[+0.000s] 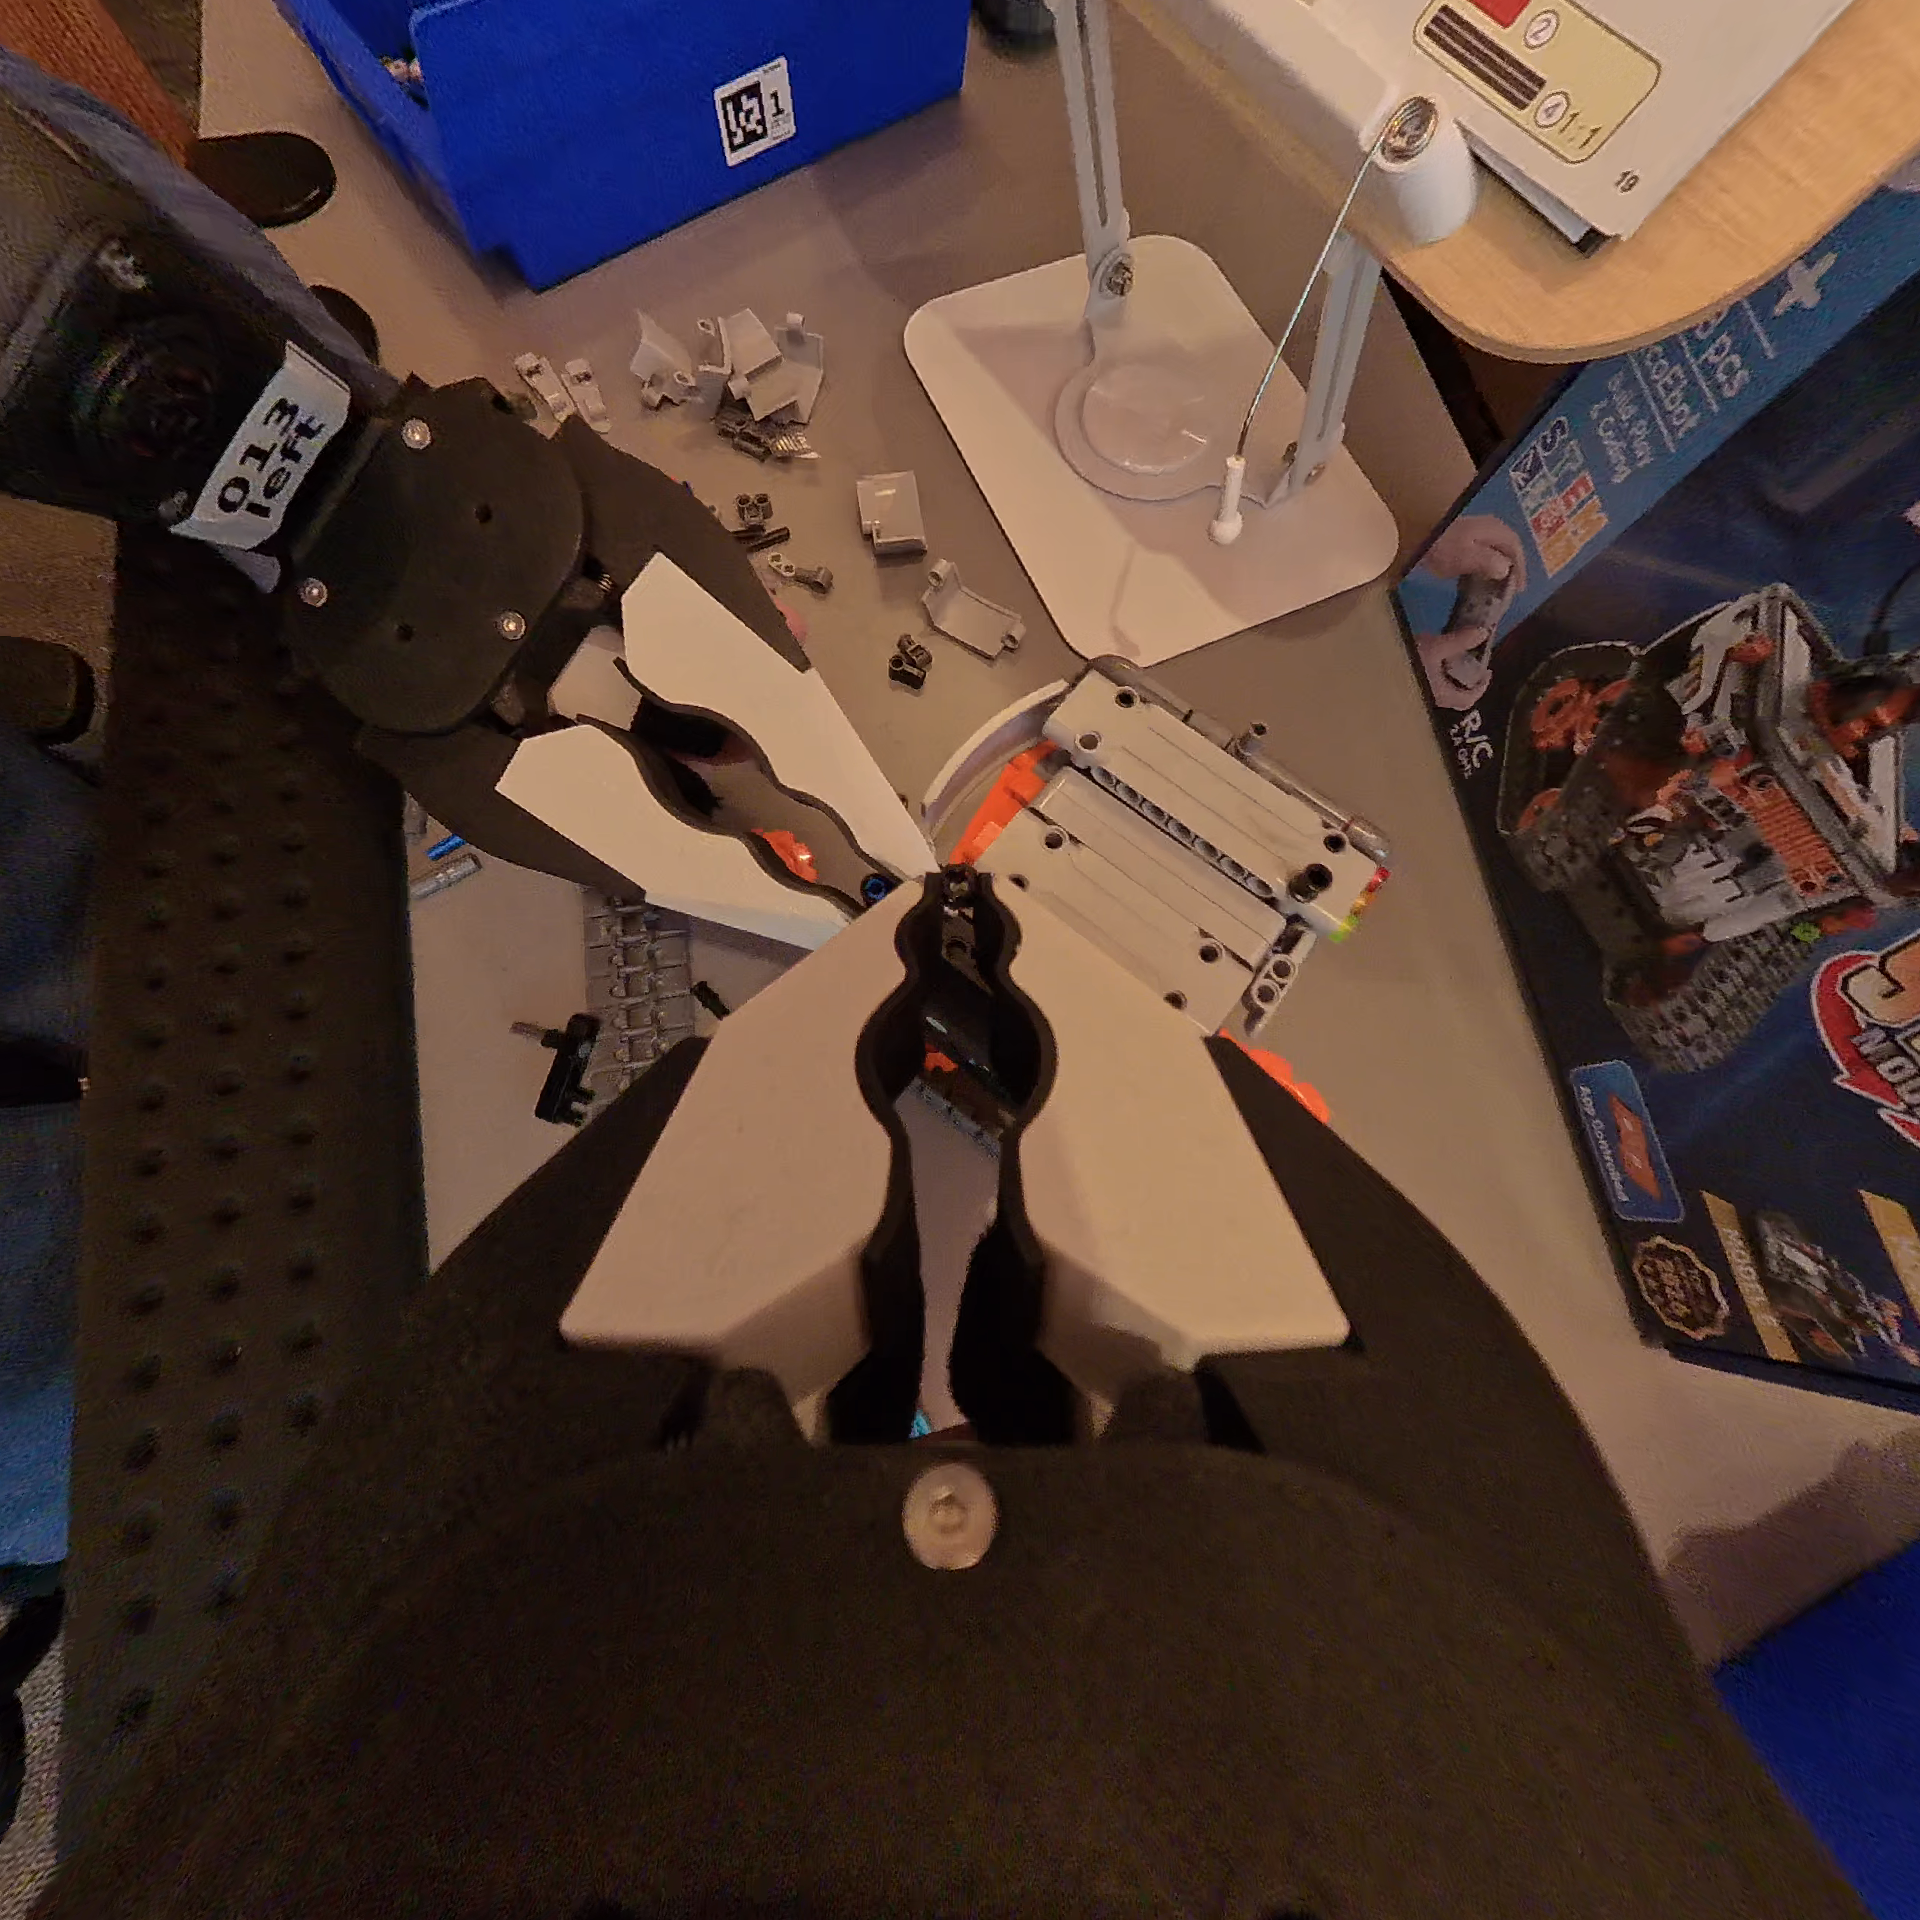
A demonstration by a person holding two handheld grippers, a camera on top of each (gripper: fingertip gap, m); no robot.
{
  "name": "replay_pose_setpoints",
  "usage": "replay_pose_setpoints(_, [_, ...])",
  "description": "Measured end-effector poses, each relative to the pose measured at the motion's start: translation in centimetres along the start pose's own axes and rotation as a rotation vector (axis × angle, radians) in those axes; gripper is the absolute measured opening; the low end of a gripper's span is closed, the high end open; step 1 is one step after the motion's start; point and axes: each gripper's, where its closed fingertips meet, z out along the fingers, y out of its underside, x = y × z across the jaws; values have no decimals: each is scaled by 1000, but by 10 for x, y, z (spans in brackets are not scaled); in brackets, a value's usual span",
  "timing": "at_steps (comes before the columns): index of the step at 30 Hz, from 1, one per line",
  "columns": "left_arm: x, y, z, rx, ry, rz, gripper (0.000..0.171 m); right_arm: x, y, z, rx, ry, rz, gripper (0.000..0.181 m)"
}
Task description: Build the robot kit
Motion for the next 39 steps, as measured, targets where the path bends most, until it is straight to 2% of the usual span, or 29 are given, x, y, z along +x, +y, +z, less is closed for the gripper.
replay_pose_setpoints(10, [11,-6,7,3,2,3,9,-8,18,3,-65,-11,5,2])
replay_pose_setpoints(27, [12,-6,8,8,5,15,9,-7,19,0,-42,-8,32,2])
replay_pose_setpoints(39, [13,-6,8,7,14,15,10,-9,28,8,-81,-1,32,3])
